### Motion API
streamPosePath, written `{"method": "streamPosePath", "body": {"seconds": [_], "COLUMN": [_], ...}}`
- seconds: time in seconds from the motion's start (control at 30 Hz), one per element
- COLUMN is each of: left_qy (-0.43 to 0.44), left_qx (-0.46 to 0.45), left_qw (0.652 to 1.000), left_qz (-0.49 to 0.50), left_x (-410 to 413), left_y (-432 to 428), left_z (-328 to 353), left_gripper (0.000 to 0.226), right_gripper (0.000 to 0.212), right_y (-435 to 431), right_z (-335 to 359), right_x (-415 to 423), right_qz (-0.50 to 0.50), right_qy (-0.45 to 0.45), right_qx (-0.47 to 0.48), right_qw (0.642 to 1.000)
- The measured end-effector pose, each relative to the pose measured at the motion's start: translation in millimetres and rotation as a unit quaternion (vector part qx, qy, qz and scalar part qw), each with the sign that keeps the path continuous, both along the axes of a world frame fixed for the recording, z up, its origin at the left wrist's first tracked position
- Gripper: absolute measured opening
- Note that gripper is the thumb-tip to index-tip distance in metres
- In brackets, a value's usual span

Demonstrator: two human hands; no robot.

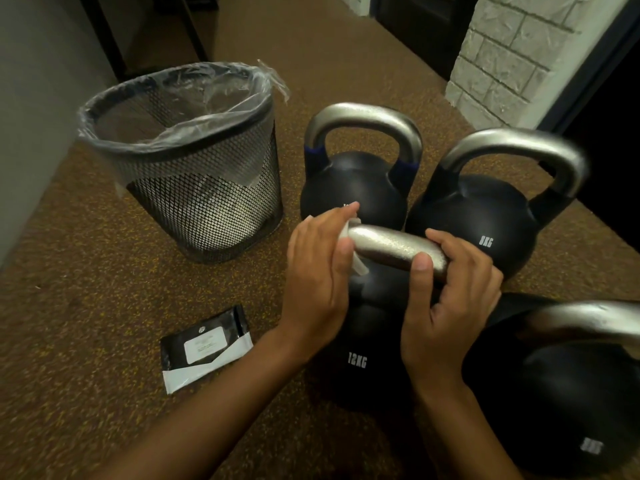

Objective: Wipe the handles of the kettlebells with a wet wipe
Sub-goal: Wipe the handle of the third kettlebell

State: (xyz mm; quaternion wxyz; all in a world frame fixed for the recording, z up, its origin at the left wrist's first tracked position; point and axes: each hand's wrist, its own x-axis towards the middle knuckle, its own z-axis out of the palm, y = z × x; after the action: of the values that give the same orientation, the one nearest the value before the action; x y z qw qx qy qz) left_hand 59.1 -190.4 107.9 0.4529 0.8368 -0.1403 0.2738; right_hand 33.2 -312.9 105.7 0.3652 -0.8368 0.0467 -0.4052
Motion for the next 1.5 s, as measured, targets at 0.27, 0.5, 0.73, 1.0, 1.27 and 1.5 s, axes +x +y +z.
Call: {"method": "streamPosePath", "body": {"seconds": [0.27,0.5,0.73,1.0,1.27,1.5], "left_qy": [0.047,-0.042,0.005,-0.058,-0.028,0.051], "left_qx": [-0.036,-0.038,-0.100,0.037,0.166,0.111], "left_qw": [0.998,0.997,0.995,0.987,0.979,0.975], "left_qz": [-0.035,-0.054,-0.018,-0.144,-0.120,-0.184], "left_x": [-8.9,-6.8,-8.9,-1.9,2.8,0.1], "left_y": [34.0,22.2,23.8,24.8,21.7,9.5], "left_z": [-40.3,-14.1,-21.1,14.0,36.9,46.9], "left_gripper": [0.050,0.054,0.055,0.042,0.049,0.061], "right_gripper": [0.034,0.034,0.034,0.034,0.030,0.020], "right_y": [0.4,0.4,-0.2,-0.8,2.1,21.0], "right_z": [0.8,0.4,2.4,3.2,6.3,24.5], "right_x": [0.5,0.1,-1.1,-1.9,-5.4,-12.6], "right_qz": [0.000,-0.001,0.008,0.015,0.009,0.028], "right_qy": [0.000,0.002,0.000,0.016,0.002,-0.024], "right_qx": [0.004,0.004,0.009,0.012,0.040,-0.068], "right_qw": [1.000,1.000,1.000,1.000,0.999,0.997]}}
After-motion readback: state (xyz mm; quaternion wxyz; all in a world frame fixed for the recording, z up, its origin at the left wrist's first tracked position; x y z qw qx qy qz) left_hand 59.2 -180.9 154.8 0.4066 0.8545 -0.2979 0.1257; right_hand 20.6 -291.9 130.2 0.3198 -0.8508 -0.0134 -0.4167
